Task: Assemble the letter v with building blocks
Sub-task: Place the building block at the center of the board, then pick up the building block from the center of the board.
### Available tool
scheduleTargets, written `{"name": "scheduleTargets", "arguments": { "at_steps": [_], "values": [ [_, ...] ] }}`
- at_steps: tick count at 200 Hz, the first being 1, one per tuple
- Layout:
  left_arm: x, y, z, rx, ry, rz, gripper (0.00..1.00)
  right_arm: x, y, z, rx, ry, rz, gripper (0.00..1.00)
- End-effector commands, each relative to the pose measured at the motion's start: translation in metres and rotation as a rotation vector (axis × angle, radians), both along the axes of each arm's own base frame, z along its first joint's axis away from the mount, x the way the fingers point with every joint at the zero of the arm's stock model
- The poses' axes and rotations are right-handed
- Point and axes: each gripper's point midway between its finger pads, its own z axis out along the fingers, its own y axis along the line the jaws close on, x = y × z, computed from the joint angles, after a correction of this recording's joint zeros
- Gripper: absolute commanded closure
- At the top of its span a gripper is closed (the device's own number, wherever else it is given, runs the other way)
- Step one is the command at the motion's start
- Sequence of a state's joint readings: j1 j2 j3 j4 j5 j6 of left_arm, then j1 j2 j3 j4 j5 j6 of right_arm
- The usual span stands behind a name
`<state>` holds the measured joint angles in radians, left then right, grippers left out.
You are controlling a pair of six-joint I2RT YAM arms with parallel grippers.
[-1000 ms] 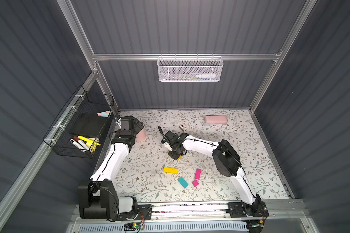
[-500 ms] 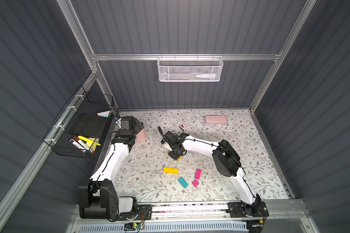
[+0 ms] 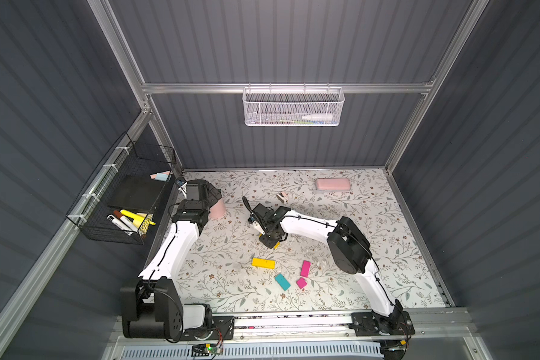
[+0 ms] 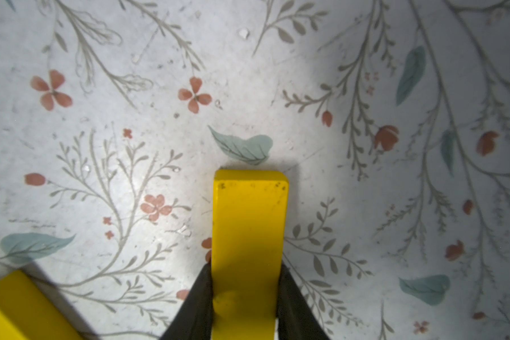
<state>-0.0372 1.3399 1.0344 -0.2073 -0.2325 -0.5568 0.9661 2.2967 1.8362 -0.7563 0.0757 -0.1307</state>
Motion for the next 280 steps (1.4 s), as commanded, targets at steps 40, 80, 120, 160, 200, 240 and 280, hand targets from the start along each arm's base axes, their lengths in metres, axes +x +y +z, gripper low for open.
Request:
{"name": "scheduleTargets", "arguments": {
  "at_steps": [40,80,120,160,200,240,280],
  "values": [
    [-0.008,0.006,0.005,0.01,-0.006,0.02,0.01,-0.012,-0.009,0.004,-0.038,0.015,-0.004,0.57],
    [-0.008,0.006,0.004,0.011,-0.005,0.021,0.01,-0.009,-0.008,0.008,-0.03,-0.001,-0.012,0.38],
    [-0.008,0.006,0.004,0.012,-0.005,0.024,0.0,-0.001,-0.011,0.034,-0.012,-0.064,-0.045,0.27],
    [-0.009,0.007,0.005,0.013,-0.005,0.024,0.01,-0.02,-0.026,0.076,0.045,-0.069,-0.036,0.03],
    [-0.009,0.007,0.006,0.014,-0.01,0.023,0.01,-0.057,-0.056,0.095,0.081,-0.04,-0.073,0.01],
    [-0.009,0.006,0.006,0.008,-0.012,0.023,0.0,-0.103,-0.066,0.089,0.046,-0.015,-0.069,0.01],
    [-0.012,0.009,0.01,0.013,-0.023,0.035,0.01,-0.143,-0.056,0.068,0.029,0.013,-0.088,0.03]
  ]
}}
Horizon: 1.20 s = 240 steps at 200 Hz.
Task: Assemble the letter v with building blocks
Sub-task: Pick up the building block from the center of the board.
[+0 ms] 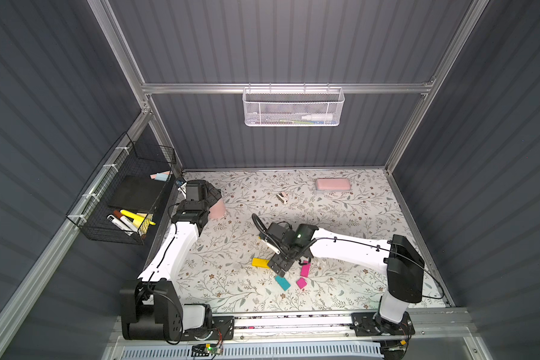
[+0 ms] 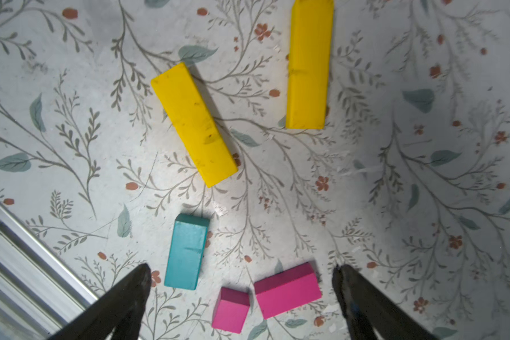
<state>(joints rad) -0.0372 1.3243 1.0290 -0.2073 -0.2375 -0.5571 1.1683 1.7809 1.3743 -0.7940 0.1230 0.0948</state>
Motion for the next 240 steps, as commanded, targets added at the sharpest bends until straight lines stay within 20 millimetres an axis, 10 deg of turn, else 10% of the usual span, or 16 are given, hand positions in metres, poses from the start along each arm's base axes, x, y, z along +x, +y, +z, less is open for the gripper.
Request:
{"name": "scheduleTargets", "arguments": {
  "at_steps": [1,240],
  "values": [
    [-0.009,0.008,0.006,0.011,-0.013,0.031,0.01,-0.019,0.0,-0.009,-0.012,0.021,-0.062,0.03],
    [-0.013,0.01,0.007,0.018,-0.014,0.04,0.01,-0.042,-0.012,-0.084,-0.114,0.086,-0.148,0.45]
  ]
}}
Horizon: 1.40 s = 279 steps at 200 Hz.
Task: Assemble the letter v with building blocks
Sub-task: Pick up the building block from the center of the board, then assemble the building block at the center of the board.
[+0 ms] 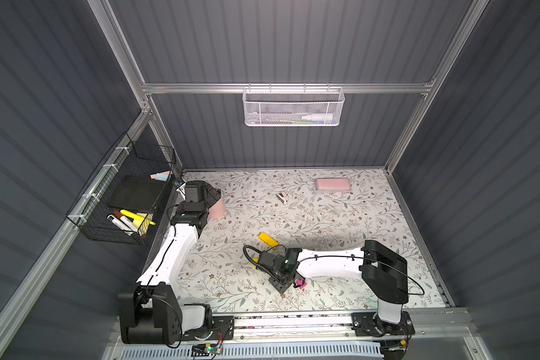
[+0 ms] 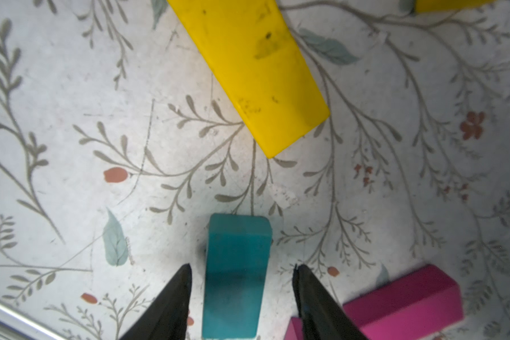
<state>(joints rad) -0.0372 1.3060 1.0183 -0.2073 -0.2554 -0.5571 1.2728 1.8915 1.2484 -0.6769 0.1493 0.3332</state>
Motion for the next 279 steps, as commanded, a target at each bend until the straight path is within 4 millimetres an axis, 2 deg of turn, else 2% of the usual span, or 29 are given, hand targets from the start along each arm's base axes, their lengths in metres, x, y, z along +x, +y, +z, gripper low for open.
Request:
{"name": "scheduleTargets", "arguments": {
  "at_steps": [1,61,125,168,202,236,279],
  "values": [
    [-0.009,0.007,0.004,0.009,-0.007,0.025,0.01,-0.003,-0.011,-0.014,-0.042,0.034,-0.017,0.45],
    [-0.01,0.007,0.004,0.011,-0.007,0.027,0.0,-0.004,-0.013,-0.019,-0.065,0.055,-0.013,0.5],
    [-0.01,0.008,0.005,0.014,-0.007,0.031,0.01,0.002,-0.015,-0.015,-0.07,0.032,-0.02,0.72],
    [-0.009,0.007,0.003,0.01,-0.005,0.024,0.01,0.02,-0.015,0.025,-0.036,-0.034,-0.001,0.73],
    [-0.004,0.001,0.008,0.005,-0.021,-0.011,0.0,0.046,-0.023,0.05,-0.005,-0.061,0.005,0.74],
    [0.0,-0.008,0.011,-0.013,-0.044,-0.065,0.01,0.069,-0.028,0.054,0.023,-0.035,0.04,0.74],
    [0.006,-0.014,0.009,-0.034,-0.04,-0.094,0.0,0.087,-0.018,0.042,0.035,-0.013,0.078,0.74]
  ]
}}
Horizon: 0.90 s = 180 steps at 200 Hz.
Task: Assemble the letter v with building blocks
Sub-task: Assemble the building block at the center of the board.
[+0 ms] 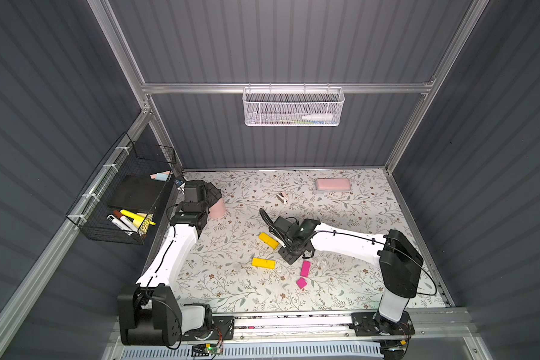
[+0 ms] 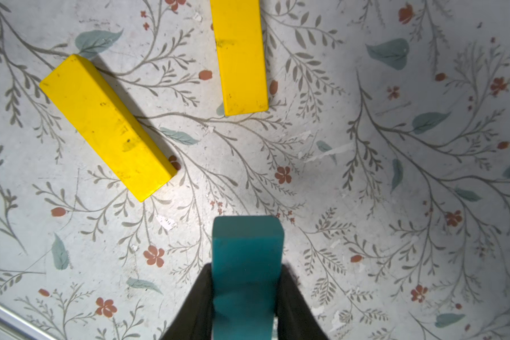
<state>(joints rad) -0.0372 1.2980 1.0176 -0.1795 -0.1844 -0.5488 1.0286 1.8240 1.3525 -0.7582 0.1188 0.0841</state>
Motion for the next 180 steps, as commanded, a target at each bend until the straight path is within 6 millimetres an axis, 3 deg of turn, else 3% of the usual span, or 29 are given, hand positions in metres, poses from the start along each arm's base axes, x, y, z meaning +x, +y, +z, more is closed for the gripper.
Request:
{"name": "scheduleTargets", "arguments": {
  "at_steps": [1,77,180],
  "values": [
    [0.001,-0.002,0.002,-0.002,-0.009,-0.03,0.0,0.001,0.007,-0.008,-0.01,0.029,0.075,0.74],
    [0.002,-0.003,0.001,0.0,-0.006,-0.035,0.0,0.018,0.011,-0.043,-0.035,0.057,0.054,0.74],
    [0.0,0.0,0.0,0.009,0.001,-0.024,0.0,0.031,0.013,-0.06,-0.091,0.049,0.07,0.72]
  ]
}}
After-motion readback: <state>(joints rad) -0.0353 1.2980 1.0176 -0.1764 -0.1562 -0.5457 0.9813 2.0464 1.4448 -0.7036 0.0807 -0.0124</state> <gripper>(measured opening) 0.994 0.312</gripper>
